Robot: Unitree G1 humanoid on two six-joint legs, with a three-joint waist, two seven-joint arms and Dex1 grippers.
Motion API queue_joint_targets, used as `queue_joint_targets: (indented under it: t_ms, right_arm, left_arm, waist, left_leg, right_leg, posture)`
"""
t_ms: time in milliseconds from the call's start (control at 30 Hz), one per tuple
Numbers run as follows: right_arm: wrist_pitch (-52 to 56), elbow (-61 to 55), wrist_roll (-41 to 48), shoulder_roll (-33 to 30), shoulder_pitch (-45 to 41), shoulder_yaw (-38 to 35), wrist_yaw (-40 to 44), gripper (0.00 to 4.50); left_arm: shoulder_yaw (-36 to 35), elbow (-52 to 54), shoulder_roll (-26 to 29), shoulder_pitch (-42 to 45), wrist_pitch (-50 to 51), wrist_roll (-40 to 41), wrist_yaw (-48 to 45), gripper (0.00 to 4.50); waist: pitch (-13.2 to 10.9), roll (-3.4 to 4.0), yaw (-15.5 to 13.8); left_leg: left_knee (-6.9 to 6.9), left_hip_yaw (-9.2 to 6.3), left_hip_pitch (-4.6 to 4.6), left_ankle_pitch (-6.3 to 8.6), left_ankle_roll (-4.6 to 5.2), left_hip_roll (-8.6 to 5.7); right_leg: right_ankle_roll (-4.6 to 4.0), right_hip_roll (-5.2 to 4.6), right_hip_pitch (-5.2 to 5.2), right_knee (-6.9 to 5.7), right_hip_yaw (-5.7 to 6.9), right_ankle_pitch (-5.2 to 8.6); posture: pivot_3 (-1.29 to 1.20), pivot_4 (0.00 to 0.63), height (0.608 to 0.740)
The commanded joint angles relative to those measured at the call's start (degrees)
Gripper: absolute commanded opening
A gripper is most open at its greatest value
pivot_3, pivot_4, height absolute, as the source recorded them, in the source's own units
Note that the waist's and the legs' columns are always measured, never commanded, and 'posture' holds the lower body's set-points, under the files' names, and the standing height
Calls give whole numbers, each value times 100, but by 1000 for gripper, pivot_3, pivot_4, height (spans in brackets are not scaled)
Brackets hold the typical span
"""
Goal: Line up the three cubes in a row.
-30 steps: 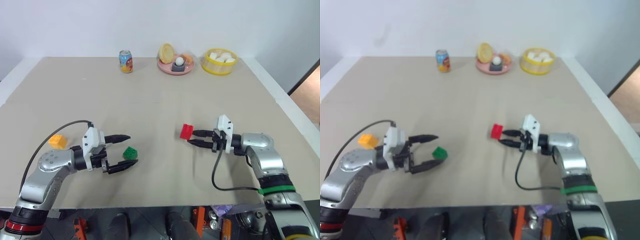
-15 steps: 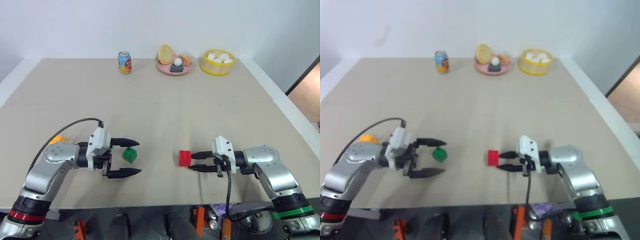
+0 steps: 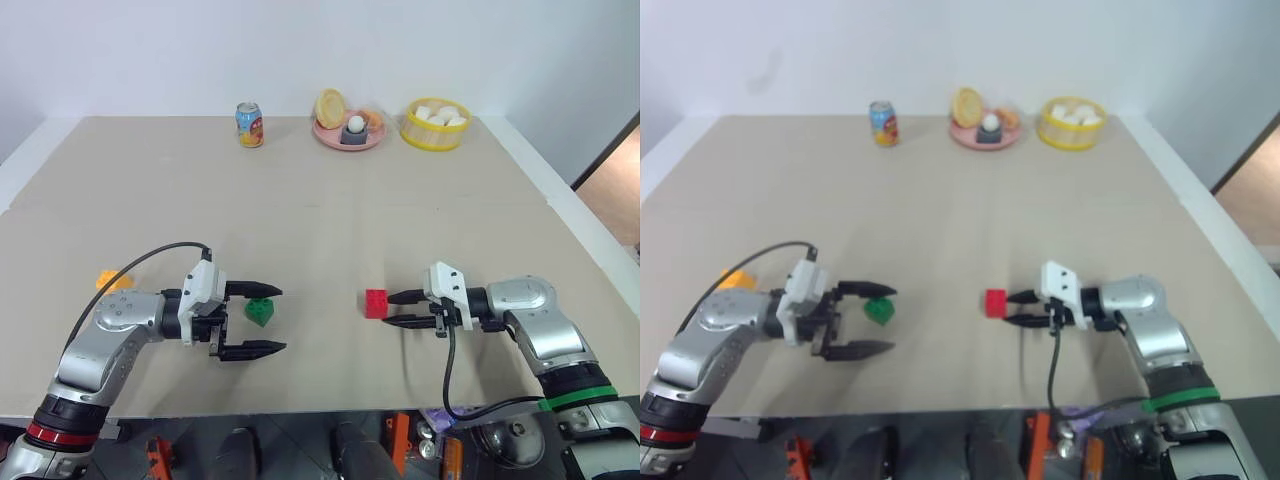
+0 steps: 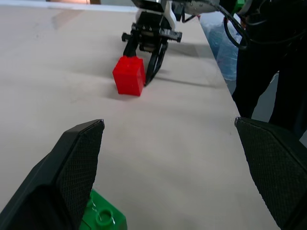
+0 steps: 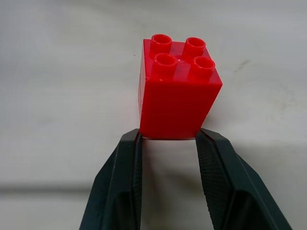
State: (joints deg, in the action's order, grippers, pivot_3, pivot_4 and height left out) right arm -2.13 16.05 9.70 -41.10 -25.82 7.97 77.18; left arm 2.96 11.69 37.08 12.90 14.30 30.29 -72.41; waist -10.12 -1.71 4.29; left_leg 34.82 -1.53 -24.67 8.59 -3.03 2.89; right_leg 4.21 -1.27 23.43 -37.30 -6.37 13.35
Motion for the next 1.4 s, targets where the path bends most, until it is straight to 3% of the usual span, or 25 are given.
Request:
queue_joint_targets:
  t_ms: [33,500,533,733,1033,1167,1400]
  right_arm:
    - [-278,120,-59,-35,-219,103,234,1120]
    - [-338,538,-130,-22,-456,202,398,1120]
    - [-323,572,-108,-16,-466,184,390,2165]
    - [-57,602,-61,-151,-466,150,411,4131]
    - [638,221,340,-705,-346,-65,951,4131]
    - [557,387,417,-1084,-248,-315,1014,4131]
    - [942,874,797,-1101,-851,-1095,397,4131]
  left_arm:
    - [-94,99,1,-9,-96,10,52,4500]
    - [-65,130,-22,-79,-161,2,162,4500]
    - [-56,118,-28,-68,-171,-2,161,4500]
    - [-10,21,-68,24,-211,-26,136,4500]
    - [-85,-123,-89,143,-188,-2,116,4500]
    - [-474,121,53,-89,101,280,323,4500]
    - [-1473,654,340,-865,543,763,835,4500]
  waist:
    - [0,0,0]
    - [0,0,0]
    - [0,0,0]
    - [0,0,-1]
    - [-1,2,-15]
    - [-2,3,-14]
    - [-23,16,39]
  left_leg:
    - [0,0,0,0,0,0]
    - [-2,-1,1,0,0,0]
    - [-2,-1,2,0,0,0]
    - [-2,-2,1,0,0,-1]
    - [-7,-5,-1,1,-1,-5]
    - [-7,-5,0,0,0,-5]
    - [-9,3,8,1,0,1]
  right_leg:
    - [0,0,-1,0,0,0]
    - [0,0,-2,0,0,3]
    - [0,0,-2,0,0,3]
    - [0,0,-4,0,0,6]
    - [1,-2,-4,0,0,13]
    - [1,-2,-4,0,0,13]
    - [-7,-2,0,-1,-1,8]
  posture:
    - [0,150,740]
    - [0,150,740]
    - [0,150,740]
    - [0,150,740]
    - [0,150,740]
    - [0,150,740]
    - [0,150,740]
